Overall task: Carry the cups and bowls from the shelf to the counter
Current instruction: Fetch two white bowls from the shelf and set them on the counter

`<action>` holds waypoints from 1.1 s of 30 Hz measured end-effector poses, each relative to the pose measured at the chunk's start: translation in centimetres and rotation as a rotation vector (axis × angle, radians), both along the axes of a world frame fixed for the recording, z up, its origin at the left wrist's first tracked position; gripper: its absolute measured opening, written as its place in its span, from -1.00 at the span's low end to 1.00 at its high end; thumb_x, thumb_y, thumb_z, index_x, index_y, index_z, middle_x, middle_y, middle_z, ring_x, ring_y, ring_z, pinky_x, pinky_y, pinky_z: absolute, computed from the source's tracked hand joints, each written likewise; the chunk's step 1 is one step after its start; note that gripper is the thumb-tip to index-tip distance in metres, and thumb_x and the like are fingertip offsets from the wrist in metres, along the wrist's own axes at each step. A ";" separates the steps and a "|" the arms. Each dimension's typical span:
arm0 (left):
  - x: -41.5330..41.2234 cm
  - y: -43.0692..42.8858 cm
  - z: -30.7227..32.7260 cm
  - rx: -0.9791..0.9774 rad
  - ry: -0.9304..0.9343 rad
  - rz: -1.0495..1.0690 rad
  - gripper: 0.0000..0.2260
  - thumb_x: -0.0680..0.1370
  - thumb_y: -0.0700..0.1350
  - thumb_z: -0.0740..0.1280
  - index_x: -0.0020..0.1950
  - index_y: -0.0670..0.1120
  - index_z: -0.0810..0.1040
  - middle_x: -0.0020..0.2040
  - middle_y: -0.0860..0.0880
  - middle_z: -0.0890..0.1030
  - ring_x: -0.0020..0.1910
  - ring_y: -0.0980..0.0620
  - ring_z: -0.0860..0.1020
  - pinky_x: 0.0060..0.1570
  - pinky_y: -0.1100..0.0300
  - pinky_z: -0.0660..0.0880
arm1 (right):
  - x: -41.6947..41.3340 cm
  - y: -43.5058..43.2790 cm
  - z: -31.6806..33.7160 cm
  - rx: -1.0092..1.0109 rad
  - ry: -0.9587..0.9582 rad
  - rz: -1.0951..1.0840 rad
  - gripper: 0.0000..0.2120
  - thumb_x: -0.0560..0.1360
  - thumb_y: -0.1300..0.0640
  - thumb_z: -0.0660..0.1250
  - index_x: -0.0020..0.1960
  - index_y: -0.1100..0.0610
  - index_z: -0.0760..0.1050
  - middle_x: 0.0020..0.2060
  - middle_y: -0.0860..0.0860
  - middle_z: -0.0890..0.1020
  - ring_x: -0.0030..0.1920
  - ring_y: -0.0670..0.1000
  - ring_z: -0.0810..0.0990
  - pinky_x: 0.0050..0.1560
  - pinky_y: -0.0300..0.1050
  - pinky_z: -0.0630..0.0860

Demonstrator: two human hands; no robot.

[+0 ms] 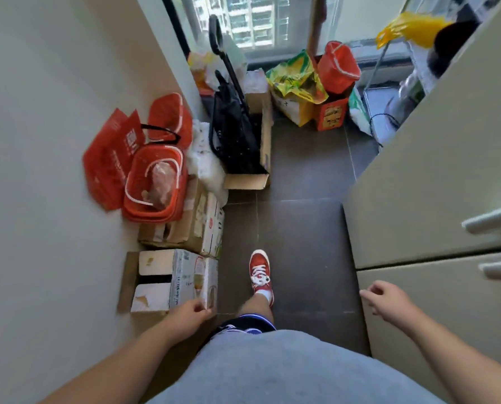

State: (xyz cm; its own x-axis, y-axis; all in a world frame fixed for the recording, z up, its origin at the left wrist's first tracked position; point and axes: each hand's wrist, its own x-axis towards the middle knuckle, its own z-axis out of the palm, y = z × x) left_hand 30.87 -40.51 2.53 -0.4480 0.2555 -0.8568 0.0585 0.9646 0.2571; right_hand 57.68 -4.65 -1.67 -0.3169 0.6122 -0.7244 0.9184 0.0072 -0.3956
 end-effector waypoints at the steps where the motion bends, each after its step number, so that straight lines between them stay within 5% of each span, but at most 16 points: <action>1: -1.3 0.2 -0.5 -0.006 0.003 0.022 -0.84 0.56 0.07 0.28 0.05 0.06 0.59 0.09 -0.02 0.61 0.06 -0.01 0.58 0.11 0.01 0.56 | -2.4 1.2 0.0 0.007 0.014 0.013 -0.72 0.47 0.15 0.42 -0.37 0.14 0.44 -0.50 0.05 0.52 -0.44 0.05 0.48 -0.39 -0.19 0.35; 4: -6.6 1.8 -1.7 -0.043 0.012 0.048 -0.84 0.58 0.02 0.28 0.02 -0.02 0.58 0.01 -0.05 0.62 -0.08 0.06 0.58 -0.09 0.17 0.54 | -8.3 4.3 0.4 -0.005 0.017 0.017 -0.76 0.47 0.12 0.40 -0.32 0.16 0.47 -0.44 0.09 0.57 -0.47 0.06 0.50 -0.43 -0.21 0.32; 8: -13.7 6.9 -1.4 -0.049 0.018 -0.050 -0.82 0.57 0.00 0.28 -0.13 -0.06 0.58 -0.21 -0.03 0.64 -0.19 0.02 0.61 -0.12 0.09 0.55 | -11.4 7.5 1.3 -0.031 -0.022 -0.026 -0.77 0.47 0.11 0.40 -0.31 0.16 0.46 -0.44 0.09 0.58 -0.49 0.05 0.49 -0.45 -0.20 0.28; 11: -18.7 12.5 -0.9 0.002 0.047 -0.086 -0.84 0.56 0.00 0.30 -0.10 -0.05 0.58 -0.18 -0.05 0.65 -0.19 0.02 0.61 -0.21 0.12 0.55 | -12.0 9.5 1.8 -0.043 -0.041 -0.109 -0.77 0.47 0.11 0.40 -0.31 0.17 0.46 -0.47 0.06 0.56 -0.51 0.04 0.46 -0.45 -0.20 0.28; 15: -23.2 21.3 -0.6 0.109 0.050 -0.096 -0.83 0.57 0.04 0.29 -0.05 -0.03 0.58 -0.15 -0.04 0.65 -0.16 0.02 0.62 -0.09 0.05 0.60 | -12.4 12.0 2.5 -0.064 -0.073 -0.222 -0.76 0.47 0.12 0.40 -0.30 0.17 0.45 -0.51 0.02 0.54 -0.58 -0.02 0.42 -0.52 -0.27 0.27; 19: -25.8 31.0 -0.1 0.206 0.067 -0.160 -0.85 0.56 0.09 0.29 -0.10 0.07 0.57 -0.18 0.03 0.66 -0.21 0.09 0.63 -0.28 0.17 0.56 | -15.0 15.7 3.1 -0.060 -0.038 -0.280 -0.76 0.49 0.18 0.39 -0.30 0.20 0.44 -0.58 -0.03 0.49 -0.60 -0.05 0.39 -0.58 -0.31 0.28; 29: -28.5 53.5 8.1 0.592 0.094 -0.262 -0.91 0.51 0.08 0.33 -0.15 0.14 0.60 -0.21 0.09 0.67 -0.19 0.18 0.61 -0.17 0.22 0.53 | -30.0 30.2 10.9 0.086 0.394 -0.264 -0.82 0.44 0.18 0.42 -0.31 0.07 0.52 -0.50 -0.02 0.56 -0.41 -0.02 0.53 -0.20 -0.05 0.52; 33: -29.5 60.4 13.1 0.771 0.139 -0.324 -0.93 0.53 0.07 0.33 -0.09 0.15 0.61 -0.20 0.16 0.67 -0.17 0.25 0.60 -0.18 0.32 0.51 | -34.7 35.3 15.8 0.164 0.518 -0.240 -0.89 0.41 -0.04 0.37 -0.23 -0.03 0.54 -0.34 0.03 0.66 -0.25 0.04 0.66 -0.16 -0.03 0.56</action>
